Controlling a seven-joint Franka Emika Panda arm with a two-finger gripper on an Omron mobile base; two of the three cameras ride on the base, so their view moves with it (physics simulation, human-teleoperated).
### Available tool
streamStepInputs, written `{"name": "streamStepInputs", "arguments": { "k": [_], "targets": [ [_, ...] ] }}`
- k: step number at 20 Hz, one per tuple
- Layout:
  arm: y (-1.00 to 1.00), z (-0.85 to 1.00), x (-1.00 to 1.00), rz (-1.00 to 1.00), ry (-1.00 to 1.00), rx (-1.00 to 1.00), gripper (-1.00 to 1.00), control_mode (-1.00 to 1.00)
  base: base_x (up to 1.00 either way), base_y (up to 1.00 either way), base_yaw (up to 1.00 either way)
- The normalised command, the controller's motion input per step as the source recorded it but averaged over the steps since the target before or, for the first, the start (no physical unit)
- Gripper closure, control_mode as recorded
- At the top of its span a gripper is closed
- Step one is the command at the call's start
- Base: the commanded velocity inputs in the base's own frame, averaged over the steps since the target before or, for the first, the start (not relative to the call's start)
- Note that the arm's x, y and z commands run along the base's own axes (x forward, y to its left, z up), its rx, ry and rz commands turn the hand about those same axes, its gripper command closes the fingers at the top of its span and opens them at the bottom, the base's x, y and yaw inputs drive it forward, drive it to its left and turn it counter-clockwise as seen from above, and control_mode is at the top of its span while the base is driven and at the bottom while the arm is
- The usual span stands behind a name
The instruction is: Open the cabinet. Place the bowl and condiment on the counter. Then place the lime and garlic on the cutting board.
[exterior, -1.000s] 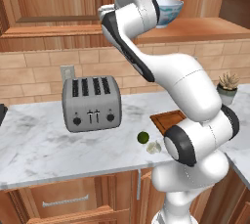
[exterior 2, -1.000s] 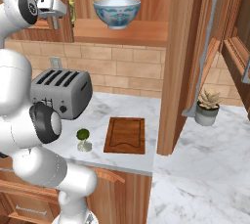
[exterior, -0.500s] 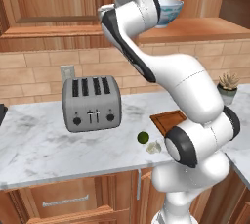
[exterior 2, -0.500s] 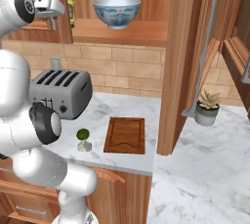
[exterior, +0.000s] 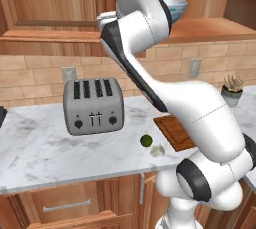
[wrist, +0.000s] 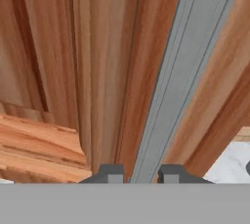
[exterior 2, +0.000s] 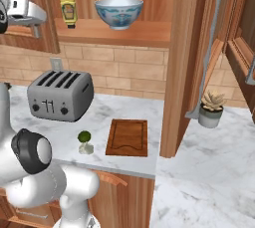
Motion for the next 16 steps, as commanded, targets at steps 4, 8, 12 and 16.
{"name": "streamStepInputs", "arguments": {
  "k": [4,8,12,16],
  "targets": [
    [0.73,0.0,-1.0,0.0,-0.04,0.0,1.0,-1.0,0.0,0.0,0.0],
    [0.85,0.0,-1.0,0.0,0.0,0.0,1.0,-1.0,0.0,0.0,0.0],
    [0.89,0.0,-1.0,0.0,0.0,0.0,1.0,-1.0,0.0,0.0,0.0],
    [0.86,0.0,-1.0,0.0,0.0,0.0,1.0,-1.0,0.0,0.0,0.0]
  ]
}}
